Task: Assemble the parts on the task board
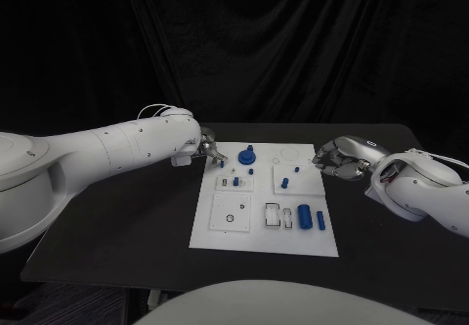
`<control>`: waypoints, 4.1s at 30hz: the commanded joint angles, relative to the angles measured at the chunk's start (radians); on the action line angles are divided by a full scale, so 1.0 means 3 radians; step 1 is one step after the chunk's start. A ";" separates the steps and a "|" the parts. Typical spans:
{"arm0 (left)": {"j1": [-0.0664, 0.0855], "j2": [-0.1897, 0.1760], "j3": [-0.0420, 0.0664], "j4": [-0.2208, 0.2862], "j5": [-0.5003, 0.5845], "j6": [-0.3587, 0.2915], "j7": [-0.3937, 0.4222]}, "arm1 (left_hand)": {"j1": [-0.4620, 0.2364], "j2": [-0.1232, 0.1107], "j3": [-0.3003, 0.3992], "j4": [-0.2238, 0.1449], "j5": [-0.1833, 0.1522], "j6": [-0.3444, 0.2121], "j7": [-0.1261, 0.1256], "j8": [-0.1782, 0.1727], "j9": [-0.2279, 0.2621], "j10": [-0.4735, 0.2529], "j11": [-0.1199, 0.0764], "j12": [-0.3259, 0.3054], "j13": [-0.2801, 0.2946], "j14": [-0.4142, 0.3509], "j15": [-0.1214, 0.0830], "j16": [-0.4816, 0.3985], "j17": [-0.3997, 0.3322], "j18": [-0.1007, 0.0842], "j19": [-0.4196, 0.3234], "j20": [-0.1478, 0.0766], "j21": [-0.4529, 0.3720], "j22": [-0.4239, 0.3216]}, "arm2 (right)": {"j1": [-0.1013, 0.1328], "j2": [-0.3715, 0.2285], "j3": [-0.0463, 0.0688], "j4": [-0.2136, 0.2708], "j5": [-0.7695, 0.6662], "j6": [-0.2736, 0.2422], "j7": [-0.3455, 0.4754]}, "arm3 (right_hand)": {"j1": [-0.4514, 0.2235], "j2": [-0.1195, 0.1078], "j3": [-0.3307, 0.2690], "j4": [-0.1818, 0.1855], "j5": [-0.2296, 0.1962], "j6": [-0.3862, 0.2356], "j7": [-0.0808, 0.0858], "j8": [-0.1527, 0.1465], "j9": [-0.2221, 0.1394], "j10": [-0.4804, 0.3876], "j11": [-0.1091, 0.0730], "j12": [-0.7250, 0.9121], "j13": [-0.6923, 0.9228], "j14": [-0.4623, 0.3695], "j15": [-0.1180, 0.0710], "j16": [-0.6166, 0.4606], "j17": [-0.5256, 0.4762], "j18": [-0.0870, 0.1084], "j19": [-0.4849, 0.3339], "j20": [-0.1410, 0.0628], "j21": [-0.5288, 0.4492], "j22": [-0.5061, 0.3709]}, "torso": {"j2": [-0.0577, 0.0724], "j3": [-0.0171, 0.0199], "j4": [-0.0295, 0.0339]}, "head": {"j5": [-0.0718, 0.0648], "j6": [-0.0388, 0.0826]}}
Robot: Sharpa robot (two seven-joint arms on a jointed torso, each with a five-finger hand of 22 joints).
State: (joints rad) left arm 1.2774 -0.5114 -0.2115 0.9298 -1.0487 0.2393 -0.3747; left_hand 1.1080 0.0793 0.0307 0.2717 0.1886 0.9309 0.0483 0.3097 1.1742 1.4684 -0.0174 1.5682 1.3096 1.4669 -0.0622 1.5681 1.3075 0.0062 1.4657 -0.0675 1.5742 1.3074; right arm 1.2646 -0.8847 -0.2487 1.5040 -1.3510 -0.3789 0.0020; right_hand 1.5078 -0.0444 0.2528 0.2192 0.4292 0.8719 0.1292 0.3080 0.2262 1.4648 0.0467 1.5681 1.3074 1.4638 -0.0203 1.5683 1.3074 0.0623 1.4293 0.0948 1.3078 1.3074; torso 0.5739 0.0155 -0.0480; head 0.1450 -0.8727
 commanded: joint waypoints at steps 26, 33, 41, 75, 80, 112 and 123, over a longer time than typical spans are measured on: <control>-0.0023 0.0032 0.0002 -0.0030 0.0001 0.0016 0.0119 | 0.0075 0.0012 -0.0010 -0.0025 0.0063 -0.0064 0.0061 -0.0150 -0.0054 0.0341 0.0054 0.0009 0.0871 0.0346 0.0055 0.0009 0.0878 -0.0021 0.0350 0.0061 -0.0011 0.0878 | -0.0008 0.0016 0.0003 -0.0014 -0.0004 0.0072 -0.0092 | -0.0008 0.0028 0.0028 -0.0003 0.0023 0.0010 0.0001 0.0014 -0.0005 0.0353 0.0016 0.0009 0.0878 0.0352 0.0017 0.0000 0.0869 0.0010 0.0004 -0.0005 -0.0034 0.0590 | 0.0001 0.0000 0.0000 | -0.0018 0.0000; -0.0023 0.0046 0.0003 -0.0038 0.0001 -0.0007 0.0135 | 0.0099 0.0020 -0.0002 -0.0041 0.0094 -0.0066 0.0066 -0.0176 -0.0064 0.0341 0.0060 0.0009 0.0871 0.0346 0.0062 0.0009 0.0878 -0.0021 0.0350 0.0070 -0.0011 0.0878 | -0.0008 0.0024 0.0003 -0.0017 -0.0004 0.0079 -0.0093 | -0.0006 0.0030 0.0032 -0.0005 0.0023 0.0010 0.0002 0.0014 -0.0006 0.0353 0.0016 0.0009 0.0878 0.0352 0.0017 -0.0001 0.0868 0.0010 0.0004 -0.0005 -0.0033 0.0590 | 0.0003 0.0000 0.0000 | -0.0012 0.0000; -0.0024 0.0054 0.0003 -0.0051 0.0001 -0.0013 0.0143 | 0.0126 0.0023 0.0008 -0.0060 0.0147 -0.0065 0.0070 -0.0202 -0.0073 0.0341 0.0065 0.0009 0.0871 0.0346 0.0068 0.0009 0.0878 -0.0021 0.0350 0.0077 -0.0011 0.0878 | -0.0008 0.0025 0.0003 -0.0017 -0.0004 0.0087 -0.0099 | -0.0006 0.0030 0.0032 -0.0005 0.0023 0.0010 0.0002 0.0014 -0.0006 0.0353 0.0016 0.0009 0.0878 0.0352 0.0017 -0.0001 0.0868 0.0010 0.0004 -0.0005 -0.0033 0.0590 | 0.0003 0.0000 0.0000 | -0.0013 0.0000; -0.0043 0.0065 0.0003 -0.0082 0.0001 -0.0053 0.0173 | 0.0266 0.0026 0.0139 -0.0191 0.0409 -0.0082 0.0076 -0.0310 -0.0095 0.0341 0.0071 0.0009 0.0871 0.0346 0.0078 0.0009 0.0878 -0.0021 0.0350 0.0093 -0.0011 0.0878 | -0.0008 0.0038 0.0003 -0.0022 -0.0004 0.0142 -0.0117 | -0.0005 0.0033 0.0039 -0.0011 0.0023 0.0009 0.0004 0.0015 -0.0006 0.0353 0.0018 0.0009 0.0878 0.0351 0.0018 -0.0002 0.0866 0.0012 0.0000 -0.0005 -0.0042 0.0588 | 0.0002 0.0000 -0.0001 | 0.0003 0.0000; -0.0046 0.0065 0.0003 -0.0086 0.0001 -0.0032 0.0174 | 0.0279 0.0025 0.0172 -0.0209 0.0458 -0.0075 0.0073 -0.0320 -0.0095 0.0341 0.0070 0.0009 0.0871 0.0346 0.0078 0.0009 0.0878 -0.0021 0.0350 0.0093 -0.0011 0.0878 | -0.0008 0.0038 0.0003 -0.0021 -0.0004 0.0155 -0.0125 | -0.0005 0.0033 0.0039 -0.0011 0.0023 0.0009 0.0004 0.0015 -0.0006 0.0353 0.0018 0.0009 0.0878 0.0351 0.0018 -0.0002 0.0866 0.0012 0.0000 -0.0005 -0.0042 0.0588 | 0.0004 0.0001 0.0001 | 0.0002 0.0000; -0.0066 0.0049 0.0003 -0.0085 0.0001 0.0012 0.0200 | 0.0293 -0.0159 0.0804 -0.0511 0.0947 0.0007 0.0045 -0.0388 -0.0050 0.0341 0.0042 0.0009 0.0871 0.0346 0.0054 0.0009 0.0878 -0.0021 0.0350 0.0075 -0.0011 0.0878 | -0.0013 0.0048 0.0003 -0.0042 -0.0004 0.0191 -0.0150 | -0.0011 0.0034 0.0053 -0.0027 0.0020 0.0021 0.0003 0.0023 -0.0004 0.0353 0.0018 0.0009 0.0878 0.0348 0.0019 -0.0009 0.0859 0.0015 -0.0008 -0.0004 -0.0059 0.0583 | 0.0002 0.0002 0.0000 | 0.0007 0.0000; -0.0069 0.0006 0.0003 -0.0040 0.0001 -0.0042 0.0216 | 0.0180 -0.0267 0.1171 -0.0688 0.1023 0.0096 0.0042 -0.0438 -0.0113 0.0341 0.0036 0.0009 0.0871 0.0346 0.0047 0.0009 0.0878 -0.0021 0.0350 0.0067 -0.0011 0.0878 | -0.0014 0.0040 0.0003 -0.0041 -0.0004 0.0183 -0.0155 | -0.0011 0.0034 0.0053 -0.0027 0.0020 0.0021 0.0003 0.0023 -0.0004 0.0353 0.0018 0.0009 0.0878 0.0348 0.0019 -0.0009 0.0859 0.0015 -0.0008 -0.0004 -0.0059 0.0583 | 0.0001 0.0002 -0.0003 | 0.0009 0.0000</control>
State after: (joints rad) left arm 1.2595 -0.5081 -0.2112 0.9138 -1.0487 0.2298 -0.3290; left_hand 1.1627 0.0053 0.3687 0.0720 0.4907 0.9509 0.0611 0.1817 1.1417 1.4670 -0.0048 1.5682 1.3096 1.4669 -0.0482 1.5682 1.3075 0.0062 1.4657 -0.0464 1.5742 1.3074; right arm 1.2633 -0.8707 -0.2486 1.4915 -1.3509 -0.3250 -0.0261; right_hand 1.5078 -0.0445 0.2638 0.2138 0.4292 0.8790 0.1290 0.3137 0.2255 1.4648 0.0467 1.5681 1.3079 1.4638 -0.0203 1.5683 1.3074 0.0624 1.4293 0.0948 1.2933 1.3075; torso 0.5744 0.0162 -0.0483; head 0.1473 -0.8727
